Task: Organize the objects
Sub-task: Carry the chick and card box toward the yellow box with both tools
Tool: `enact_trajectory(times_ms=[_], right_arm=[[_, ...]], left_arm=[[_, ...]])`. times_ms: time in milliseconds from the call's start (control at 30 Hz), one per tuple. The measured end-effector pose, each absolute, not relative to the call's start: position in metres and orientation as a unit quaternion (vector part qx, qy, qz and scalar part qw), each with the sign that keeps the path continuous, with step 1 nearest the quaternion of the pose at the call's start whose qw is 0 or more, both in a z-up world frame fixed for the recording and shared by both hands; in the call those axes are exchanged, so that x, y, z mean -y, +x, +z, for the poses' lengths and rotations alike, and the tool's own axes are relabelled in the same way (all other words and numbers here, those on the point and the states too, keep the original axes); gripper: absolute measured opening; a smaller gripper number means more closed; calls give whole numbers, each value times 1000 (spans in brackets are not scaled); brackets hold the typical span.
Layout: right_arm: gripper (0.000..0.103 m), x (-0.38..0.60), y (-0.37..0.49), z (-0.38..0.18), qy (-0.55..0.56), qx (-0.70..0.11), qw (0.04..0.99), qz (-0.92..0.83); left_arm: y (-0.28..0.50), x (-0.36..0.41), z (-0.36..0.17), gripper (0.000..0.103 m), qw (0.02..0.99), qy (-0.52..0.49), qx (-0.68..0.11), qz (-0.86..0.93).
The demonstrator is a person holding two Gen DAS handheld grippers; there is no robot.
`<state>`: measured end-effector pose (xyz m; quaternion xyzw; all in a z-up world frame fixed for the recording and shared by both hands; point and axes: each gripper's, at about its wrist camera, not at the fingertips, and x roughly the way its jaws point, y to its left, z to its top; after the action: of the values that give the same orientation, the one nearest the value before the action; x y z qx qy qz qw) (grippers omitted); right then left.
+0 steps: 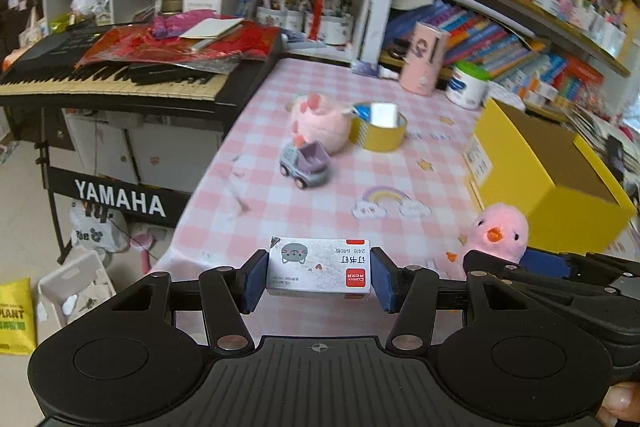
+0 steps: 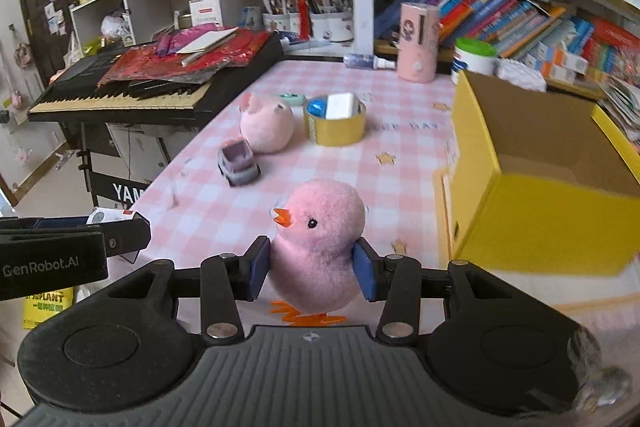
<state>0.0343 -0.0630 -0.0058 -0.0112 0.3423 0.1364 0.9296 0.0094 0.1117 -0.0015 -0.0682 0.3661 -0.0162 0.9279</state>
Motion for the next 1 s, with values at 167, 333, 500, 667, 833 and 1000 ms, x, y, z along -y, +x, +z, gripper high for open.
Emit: enact_trajectory(times_ms=[167, 333, 500, 667, 833, 1000], right_arm=[[42, 76, 9, -13, 10, -352, 930, 106], [42, 95, -12, -18, 32, -359, 930, 69], [42, 115, -27, -18, 48, -360, 931, 29], [42, 136, -40, -17, 59, -362, 930, -9], [42, 154, -52, -17, 66, -362, 929, -37], [42, 173, -63, -18, 73, -365, 926, -64]], left_arm=[[-5, -98, -5, 52, 926, -48, -372, -50], [-10, -82, -7, 52, 922, -32, -376, -88], [-10, -60, -7, 52, 917, -18, -377, -130], [-10, -38, -8, 52, 910, -8, -379, -166], [-10, -19, -10, 52, 903, -6, -382, -194], [-12, 2, -10, 52, 897, 2, -384, -220]])
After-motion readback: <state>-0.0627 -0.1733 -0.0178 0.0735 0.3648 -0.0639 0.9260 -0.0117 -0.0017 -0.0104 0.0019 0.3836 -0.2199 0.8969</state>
